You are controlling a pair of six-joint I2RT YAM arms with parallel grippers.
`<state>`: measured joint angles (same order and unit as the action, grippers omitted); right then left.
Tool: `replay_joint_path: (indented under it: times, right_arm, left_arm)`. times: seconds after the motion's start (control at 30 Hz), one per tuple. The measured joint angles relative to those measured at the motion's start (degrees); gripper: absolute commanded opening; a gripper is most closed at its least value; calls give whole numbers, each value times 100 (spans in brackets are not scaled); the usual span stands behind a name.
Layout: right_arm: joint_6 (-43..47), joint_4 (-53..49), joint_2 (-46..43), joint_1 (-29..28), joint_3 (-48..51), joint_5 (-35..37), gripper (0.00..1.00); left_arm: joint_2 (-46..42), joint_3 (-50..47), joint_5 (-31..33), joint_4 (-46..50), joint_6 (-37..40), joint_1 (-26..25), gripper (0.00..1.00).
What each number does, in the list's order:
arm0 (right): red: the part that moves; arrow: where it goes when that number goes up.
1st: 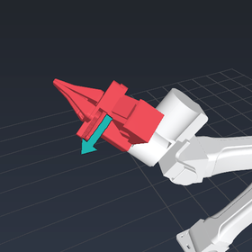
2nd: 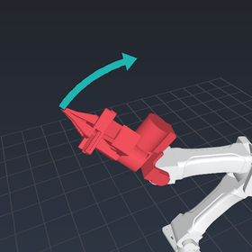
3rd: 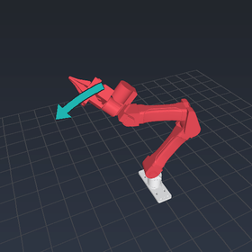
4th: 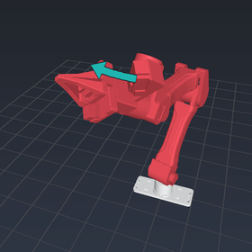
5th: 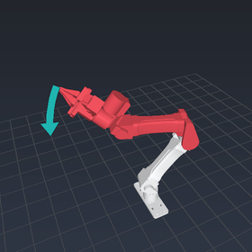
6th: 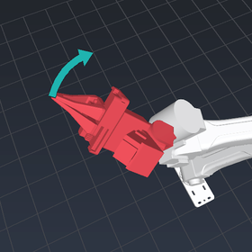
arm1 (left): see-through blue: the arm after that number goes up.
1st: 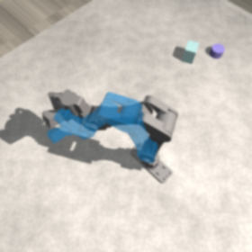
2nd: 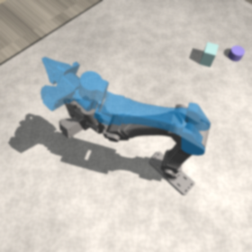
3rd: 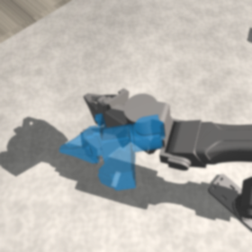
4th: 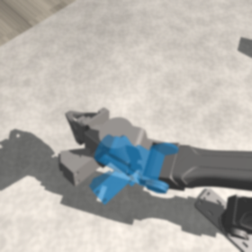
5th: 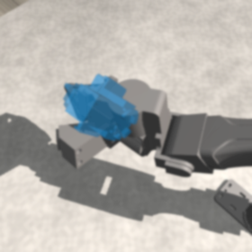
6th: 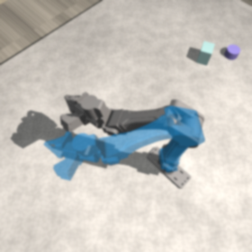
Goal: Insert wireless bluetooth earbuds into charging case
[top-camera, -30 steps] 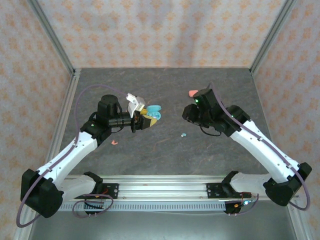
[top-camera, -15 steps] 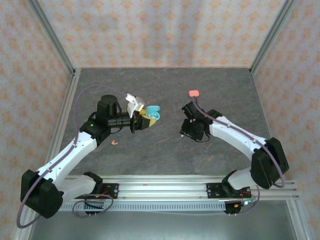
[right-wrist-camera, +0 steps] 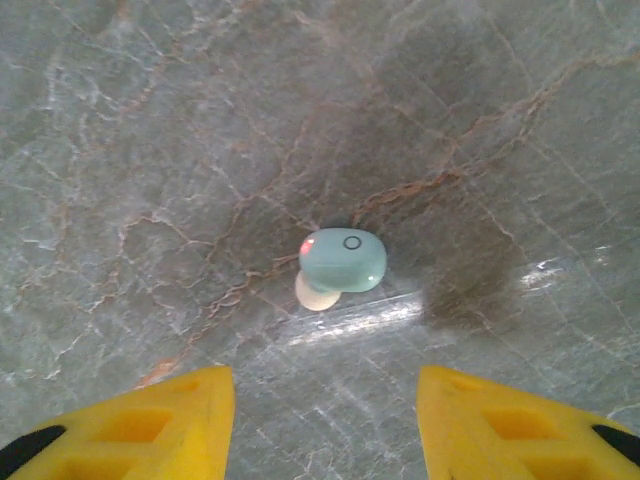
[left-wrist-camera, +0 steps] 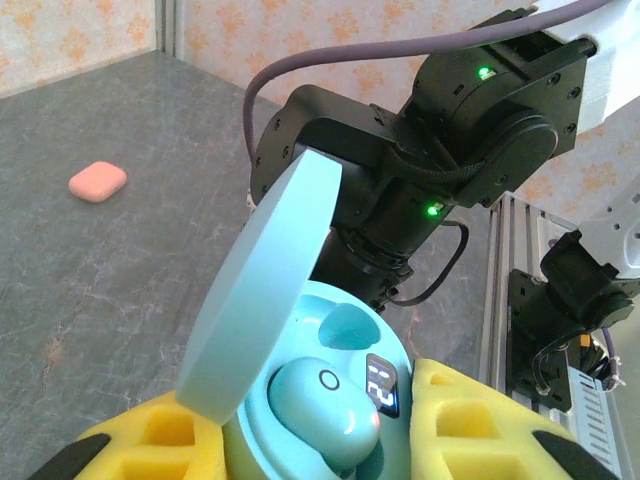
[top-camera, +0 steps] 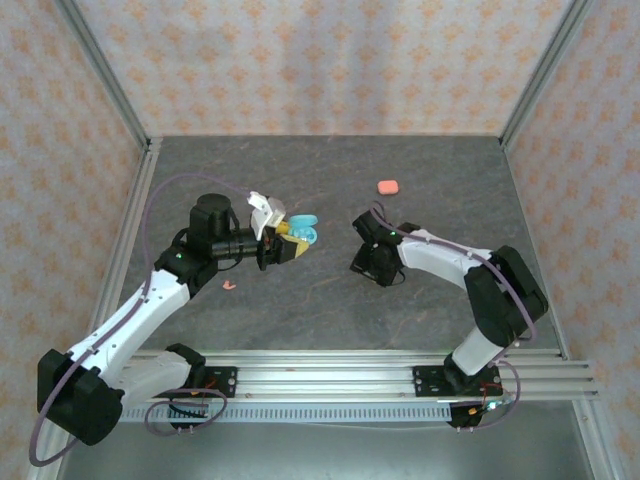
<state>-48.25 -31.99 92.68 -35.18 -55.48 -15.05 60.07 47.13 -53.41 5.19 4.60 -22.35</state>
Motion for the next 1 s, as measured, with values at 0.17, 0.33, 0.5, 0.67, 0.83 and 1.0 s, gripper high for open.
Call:
replay_joint_path:
  times: [0.17, 0.33, 0.5, 0.67, 0.83, 1.0]
  right_arm:
    - [-17, 146, 269, 0, 0, 44, 53]
    - [94, 52, 522, -2, -232, 136, 53]
    - [356, -363, 898, -9, -721, 245, 52]
    - [669, -378, 1193, 13, -1119, 509, 52]
    - [946, -407, 1287, 15, -1316, 612, 51]
    - [1154, -568, 1292, 13, -1471, 678, 51]
  left_arm:
    - [0, -4, 9, 17, 33, 0, 5]
    - [0, -4, 13, 48, 42, 0, 5]
    - [-15, -4, 31, 101, 76, 0, 5]
    - [-59, -4, 39, 149, 127, 0, 5]
    - [-72, -4, 55, 170, 133, 0, 5]
    - [-85, -7, 105, 181, 144, 0, 5]
